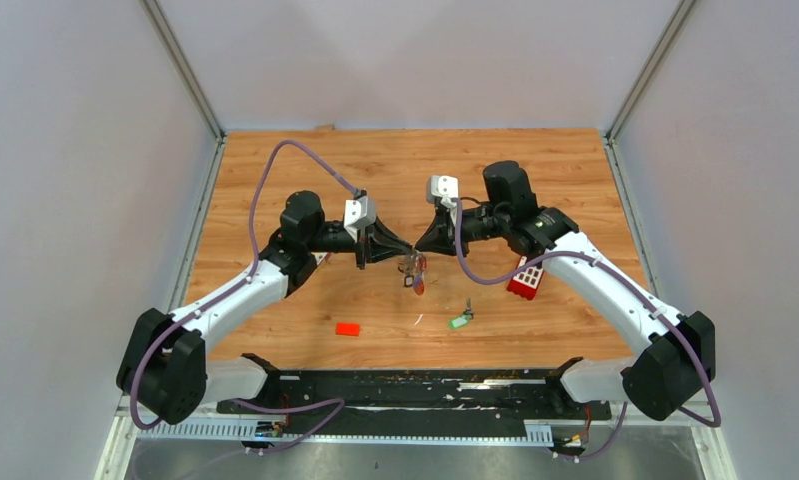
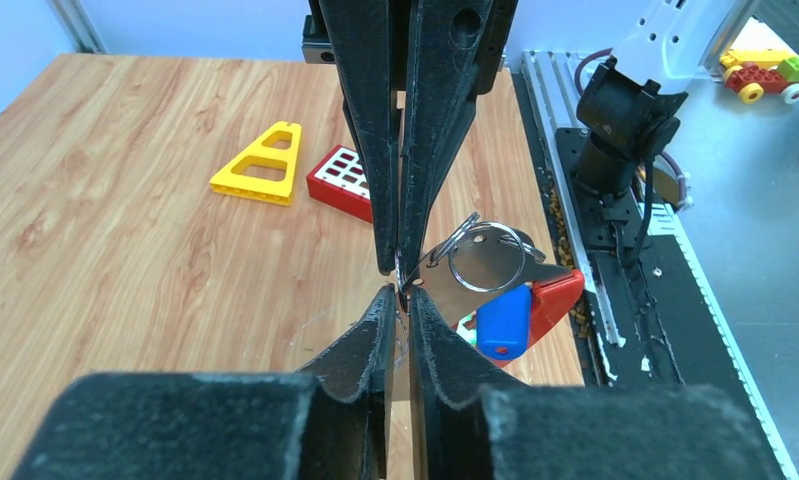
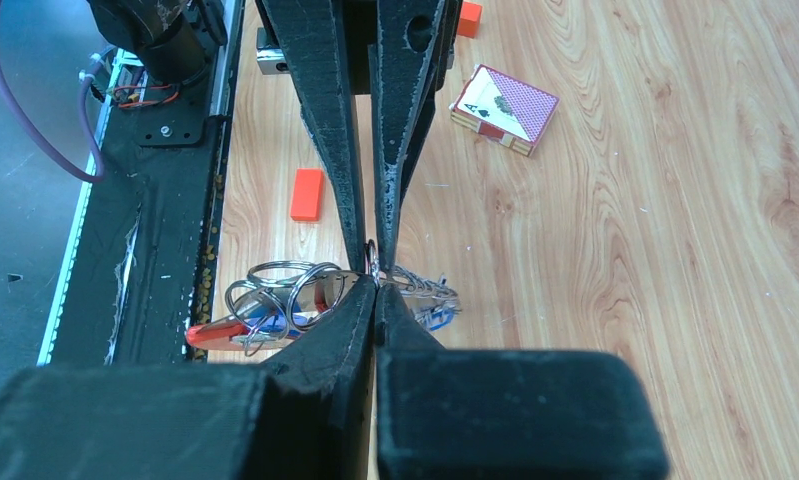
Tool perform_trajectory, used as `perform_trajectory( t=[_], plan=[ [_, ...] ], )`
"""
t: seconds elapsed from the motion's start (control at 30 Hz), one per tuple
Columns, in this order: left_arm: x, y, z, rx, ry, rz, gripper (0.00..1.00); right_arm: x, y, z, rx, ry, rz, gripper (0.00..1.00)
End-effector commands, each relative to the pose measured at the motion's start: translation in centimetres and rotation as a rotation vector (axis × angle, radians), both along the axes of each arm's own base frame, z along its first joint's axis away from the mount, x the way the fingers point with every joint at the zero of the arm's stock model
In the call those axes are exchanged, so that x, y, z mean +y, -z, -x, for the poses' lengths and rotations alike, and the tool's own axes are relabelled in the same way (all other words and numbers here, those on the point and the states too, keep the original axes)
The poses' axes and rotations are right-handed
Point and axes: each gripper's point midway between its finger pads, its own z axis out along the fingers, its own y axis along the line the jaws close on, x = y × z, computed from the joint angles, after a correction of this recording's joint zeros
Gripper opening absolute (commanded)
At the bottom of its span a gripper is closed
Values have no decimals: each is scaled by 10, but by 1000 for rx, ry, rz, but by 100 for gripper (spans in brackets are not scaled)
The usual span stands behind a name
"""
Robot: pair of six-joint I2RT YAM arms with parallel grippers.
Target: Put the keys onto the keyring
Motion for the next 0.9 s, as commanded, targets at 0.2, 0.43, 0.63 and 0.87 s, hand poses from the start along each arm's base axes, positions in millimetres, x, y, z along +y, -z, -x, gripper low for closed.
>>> perform_trajectory(
  t=[0.2,0.43,0.63,0.87],
  plan=[
    [-5,-10,-2,-18,10,25,8,4,-21,3,-53,-30,-65,0],
    [-6,-12,-3,-7,8,33,1,4,-16,2,-48,-32,-62,0],
    [-6,-16,-4,21,-6,50,0,3,-10,-2,-58,-11,-46,0],
    [4,-1,-4,-75,-14,-85,0,-2,-1,-5,-99,4,-7,15]
  ],
)
